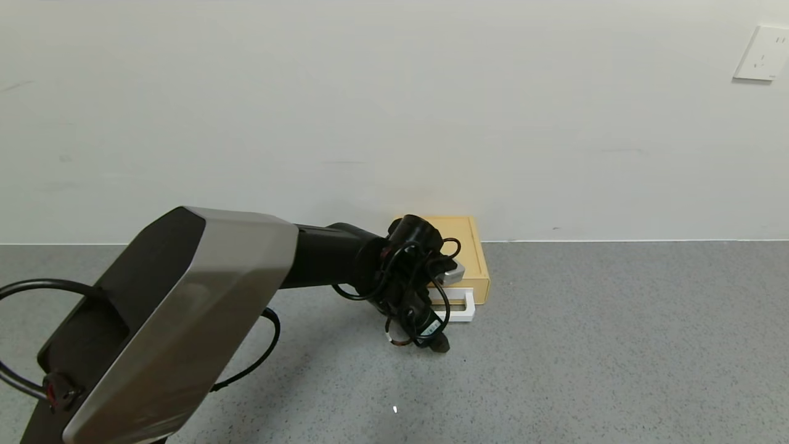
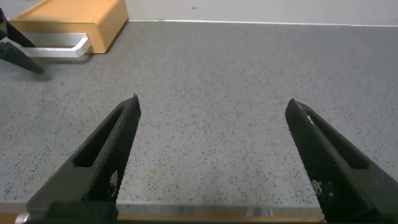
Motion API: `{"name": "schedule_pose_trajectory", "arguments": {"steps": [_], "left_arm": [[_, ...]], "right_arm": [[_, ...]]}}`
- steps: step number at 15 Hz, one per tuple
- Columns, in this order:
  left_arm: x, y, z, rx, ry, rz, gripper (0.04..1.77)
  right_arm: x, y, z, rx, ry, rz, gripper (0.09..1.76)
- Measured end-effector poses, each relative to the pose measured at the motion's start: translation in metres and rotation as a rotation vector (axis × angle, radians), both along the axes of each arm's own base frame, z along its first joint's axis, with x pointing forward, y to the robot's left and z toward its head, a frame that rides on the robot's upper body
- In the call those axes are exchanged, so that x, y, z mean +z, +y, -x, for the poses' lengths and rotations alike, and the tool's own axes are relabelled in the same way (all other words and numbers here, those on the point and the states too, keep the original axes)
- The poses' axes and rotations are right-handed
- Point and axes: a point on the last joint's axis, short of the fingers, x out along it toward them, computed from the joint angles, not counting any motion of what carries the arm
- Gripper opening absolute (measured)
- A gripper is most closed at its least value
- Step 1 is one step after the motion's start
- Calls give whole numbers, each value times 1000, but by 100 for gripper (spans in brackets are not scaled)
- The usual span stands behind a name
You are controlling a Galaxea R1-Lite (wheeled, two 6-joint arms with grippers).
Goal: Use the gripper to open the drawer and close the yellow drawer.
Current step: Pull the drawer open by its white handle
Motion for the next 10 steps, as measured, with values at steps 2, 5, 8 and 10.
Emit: {"name": "schedule_pose_trajectory", "arguments": {"steps": [2,5,8,10], "left_arm": [[-2,-1,0,-1,4,-2,172],[-4,-1,0,-1,9,-2,172],[-5,-2,2,4,24,-5,172],[-6,-3,5,4,31,-10,172]], "right_arm": [[0,0,0,0,0,0,171],[0,0,0,0,0,0,171],[0,0,0,0,0,0,171],[0,0,0,0,0,0,171]]}}
